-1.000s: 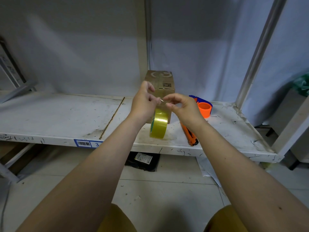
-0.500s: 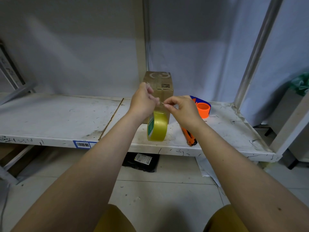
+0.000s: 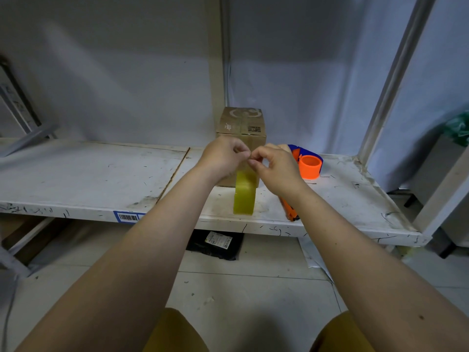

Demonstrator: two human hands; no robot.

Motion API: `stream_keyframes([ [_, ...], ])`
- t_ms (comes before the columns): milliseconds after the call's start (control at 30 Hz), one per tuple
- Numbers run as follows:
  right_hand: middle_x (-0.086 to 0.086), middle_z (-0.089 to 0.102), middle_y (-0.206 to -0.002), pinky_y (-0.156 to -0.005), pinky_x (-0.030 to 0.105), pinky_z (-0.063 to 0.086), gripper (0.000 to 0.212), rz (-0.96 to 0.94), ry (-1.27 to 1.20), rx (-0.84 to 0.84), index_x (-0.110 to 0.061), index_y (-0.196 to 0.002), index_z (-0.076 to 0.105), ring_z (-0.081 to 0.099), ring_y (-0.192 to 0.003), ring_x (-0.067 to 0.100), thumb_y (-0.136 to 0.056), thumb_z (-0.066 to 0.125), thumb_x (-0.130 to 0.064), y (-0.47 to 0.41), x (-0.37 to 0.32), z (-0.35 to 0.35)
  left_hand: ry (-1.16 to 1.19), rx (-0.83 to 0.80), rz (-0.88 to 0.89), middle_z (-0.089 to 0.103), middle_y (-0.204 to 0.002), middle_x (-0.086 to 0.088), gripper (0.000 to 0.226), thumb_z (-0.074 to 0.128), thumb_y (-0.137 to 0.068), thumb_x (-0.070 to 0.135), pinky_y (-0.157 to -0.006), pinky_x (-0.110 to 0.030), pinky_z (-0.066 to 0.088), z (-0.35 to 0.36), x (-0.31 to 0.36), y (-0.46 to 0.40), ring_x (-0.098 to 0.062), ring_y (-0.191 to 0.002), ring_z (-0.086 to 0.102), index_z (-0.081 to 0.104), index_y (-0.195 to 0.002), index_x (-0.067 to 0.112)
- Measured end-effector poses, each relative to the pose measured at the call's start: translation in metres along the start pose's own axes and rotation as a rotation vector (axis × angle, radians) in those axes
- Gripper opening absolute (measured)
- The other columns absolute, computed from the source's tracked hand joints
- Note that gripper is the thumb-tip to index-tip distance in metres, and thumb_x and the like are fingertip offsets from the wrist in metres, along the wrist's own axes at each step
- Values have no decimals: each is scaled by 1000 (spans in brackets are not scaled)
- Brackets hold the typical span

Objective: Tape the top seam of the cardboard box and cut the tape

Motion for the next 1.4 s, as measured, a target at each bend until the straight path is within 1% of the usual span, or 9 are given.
stream_keyframes([
  [133,-6,61,-89,-78,35,41,14,5,28,4,-17,-90,69,44,-99,21,-92,61,-28,-1,2,0,-203,-25,33,60,-123,-6,19,56,-94,25,-89,-32,44,6,5,0,-26,-113,57,68,-108,22],
  [267,-10,58,-87,-82,33,41,11,18,1,14,-19,-87,69,41,-99,17,-92,60,-25,0,5,-5,-287,-9,66,49,-129,-8,3,63,-90,27,-103,-38,41,4,0,-2,-29,-122,48,63,-93,28],
  [600,-4,67,-98,-90,35,46,13,80,-48,13,-20,-95,70,51,-109,21,-93,58,-23,-6,12,-11,-189,113,163,54,-109,-3,11,58,-92,23,-81,-28,37,1,9,-2,-25,-111,52,66,-85,19],
  [900,-5,69,-88,-79,37,53,15,76,-71,-5,-23,-85,73,60,-92,16,-86,67,-37,-7,7,-6,-135,134,124,53,-96,-1,14,57,-93,24,-71,-25,39,1,-1,2,-18,-91,52,68,-87,17],
  [1000,-5,66,-89,-76,30,43,13,48,-3,12,-21,-86,72,54,-97,19,-88,65,-32,-9,3,-5,-45,163,38,62,-94,-2,18,51,-97,22,-63,-23,42,3,-9,3,-20,-88,57,67,-99,15],
  [1067,-4,67,-92,-76,28,39,14,48,33,25,-20,-90,72,51,-98,18,-90,63,-31,-9,1,-5,68,177,-134,66,-103,-7,25,45,-99,28,-77,-32,52,8,-23,3,-25,-96,63,57,-116,14],
  [1167,-4,70,-95,-80,32,45,14,53,41,32,-21,-91,72,52,-99,17,-90,62,-32,-8,-2,-4,293,-5,-388,67,-110,-11,40,42,-98,42,-88,-44,57,34,-43,8,-28,-98,67,51,-122,11],
  [1267,-4,70,-95,-80,33,47,14,70,37,33,-21,-90,72,53,-99,17,-89,63,-32,-8,1,-5,555,-147,-425,66,-115,-10,34,53,-96,31,-93,-43,53,53,-43,13,-25,-101,64,52,-123,10],
  [1400,-2,70,-90,-77,36,50,15,135,62,106,-21,-88,71,58,-97,21,-90,63,-33,-11,14,-14,654,-112,-392,66,-114,-9,54,71,-84,14,-67,-26,49,56,-43,10,-14,-80,61,48,-133,4],
])
Point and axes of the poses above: each hand's wrist, its own y-axis away from the middle knuckle, its own z-axis out of the palm, x = y × z, the point moved 7 cm from there along -y, towards the middle knuckle
